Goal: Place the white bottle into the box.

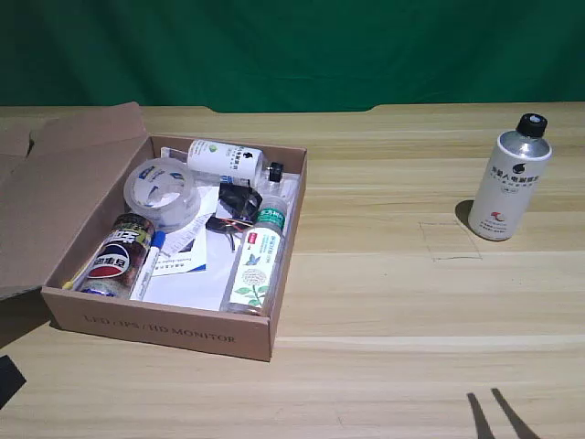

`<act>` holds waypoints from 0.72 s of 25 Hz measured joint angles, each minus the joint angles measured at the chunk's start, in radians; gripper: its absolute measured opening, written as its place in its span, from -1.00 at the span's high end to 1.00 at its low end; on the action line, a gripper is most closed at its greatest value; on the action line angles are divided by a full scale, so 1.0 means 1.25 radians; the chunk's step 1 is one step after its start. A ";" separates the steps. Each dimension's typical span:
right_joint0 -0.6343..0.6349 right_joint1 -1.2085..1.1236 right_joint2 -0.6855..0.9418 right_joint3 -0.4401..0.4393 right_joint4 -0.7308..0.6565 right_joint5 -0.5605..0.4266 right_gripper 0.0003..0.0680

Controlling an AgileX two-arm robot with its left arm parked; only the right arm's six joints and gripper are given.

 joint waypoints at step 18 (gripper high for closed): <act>0.000 0.197 -0.042 -0.008 0.112 0.000 -0.74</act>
